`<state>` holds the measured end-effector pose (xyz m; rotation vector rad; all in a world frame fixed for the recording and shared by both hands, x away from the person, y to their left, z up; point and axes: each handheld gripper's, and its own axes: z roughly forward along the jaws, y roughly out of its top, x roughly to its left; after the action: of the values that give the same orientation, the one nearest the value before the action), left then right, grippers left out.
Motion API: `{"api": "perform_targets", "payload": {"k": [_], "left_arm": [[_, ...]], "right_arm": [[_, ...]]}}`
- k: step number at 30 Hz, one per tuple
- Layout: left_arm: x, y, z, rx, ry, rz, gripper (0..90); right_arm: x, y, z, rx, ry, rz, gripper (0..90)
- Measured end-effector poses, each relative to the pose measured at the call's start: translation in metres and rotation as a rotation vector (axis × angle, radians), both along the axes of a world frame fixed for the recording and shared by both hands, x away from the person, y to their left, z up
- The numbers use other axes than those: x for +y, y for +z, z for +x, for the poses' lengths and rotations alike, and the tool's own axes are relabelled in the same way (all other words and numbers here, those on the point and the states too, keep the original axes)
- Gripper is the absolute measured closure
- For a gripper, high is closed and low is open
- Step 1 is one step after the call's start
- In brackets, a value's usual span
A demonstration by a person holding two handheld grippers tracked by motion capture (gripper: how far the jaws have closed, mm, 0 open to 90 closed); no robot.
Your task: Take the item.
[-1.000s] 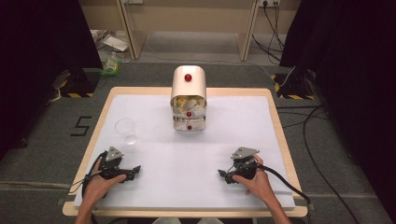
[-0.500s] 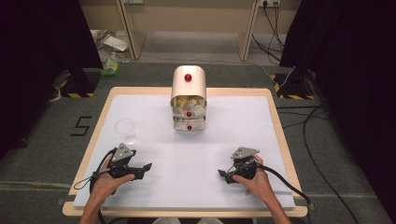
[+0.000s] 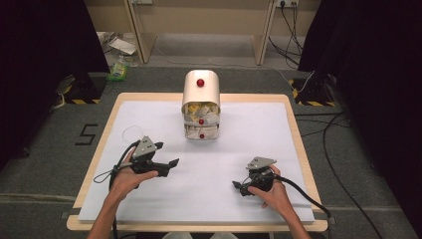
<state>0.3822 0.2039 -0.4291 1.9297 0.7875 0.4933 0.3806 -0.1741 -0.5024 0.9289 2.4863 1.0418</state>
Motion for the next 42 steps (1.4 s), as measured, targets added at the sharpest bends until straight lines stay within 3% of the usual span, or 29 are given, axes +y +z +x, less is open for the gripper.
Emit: {"api": "perform_targets", "payload": {"k": [9,17,25,35,42], "left_arm": [[-0.027,0.027,0.017,-0.063,-0.068,-0.019,15.2],[-0.050,0.048,0.034,-0.107,-0.095,-0.009,15.4],[-0.066,0.060,0.051,-0.127,-0.097,0.004,15.5],[-0.079,0.067,0.064,-0.149,-0.101,0.022,15.4],[-0.084,0.061,0.075,-0.130,-0.093,0.038,15.7]], "right_arm": [[0.000,0.000,0.000,-0.001,0.000,0.000,9.8],[0.000,0.000,0.000,-0.001,0.000,0.000,9.8],[0.001,0.000,-0.001,0.005,-0.006,0.004,9.8],[0.000,0.000,0.000,-0.001,-0.002,0.000,9.8],[0.000,0.000,0.000,-0.002,-0.001,0.000,9.8]]}}
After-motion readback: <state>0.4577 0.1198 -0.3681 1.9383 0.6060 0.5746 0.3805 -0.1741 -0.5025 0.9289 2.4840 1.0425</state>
